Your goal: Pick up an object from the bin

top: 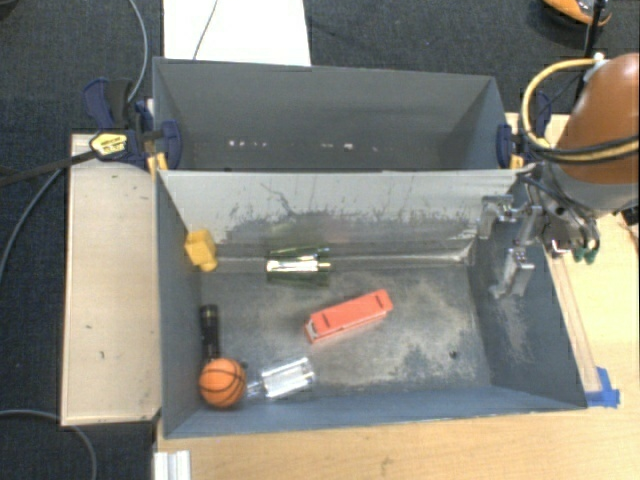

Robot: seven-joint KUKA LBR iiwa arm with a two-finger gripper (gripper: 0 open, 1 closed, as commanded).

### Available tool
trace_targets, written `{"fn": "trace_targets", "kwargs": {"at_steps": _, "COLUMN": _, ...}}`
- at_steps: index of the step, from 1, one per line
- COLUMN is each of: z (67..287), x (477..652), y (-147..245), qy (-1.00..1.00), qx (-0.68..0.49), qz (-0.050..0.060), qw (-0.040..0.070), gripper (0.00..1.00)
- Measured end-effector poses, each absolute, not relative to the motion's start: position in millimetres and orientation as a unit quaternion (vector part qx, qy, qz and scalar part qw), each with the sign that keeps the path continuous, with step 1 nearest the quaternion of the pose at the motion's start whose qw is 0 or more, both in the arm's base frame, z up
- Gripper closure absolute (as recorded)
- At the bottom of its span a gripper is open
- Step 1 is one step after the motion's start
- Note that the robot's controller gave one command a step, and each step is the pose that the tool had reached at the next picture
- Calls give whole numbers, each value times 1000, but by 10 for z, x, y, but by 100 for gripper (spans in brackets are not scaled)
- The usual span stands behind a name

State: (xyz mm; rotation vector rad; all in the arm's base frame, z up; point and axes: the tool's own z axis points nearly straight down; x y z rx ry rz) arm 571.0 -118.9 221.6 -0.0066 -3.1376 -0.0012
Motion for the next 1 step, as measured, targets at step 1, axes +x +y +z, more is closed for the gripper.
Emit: {"fn": "trace_targets", "kwargs": {"at_steps": 1, "z": 2264, "x": 5726, "y": -1184, "qy": -1000, "qx": -1, "qz": 0, "qw": -2, "gripper": 0}}
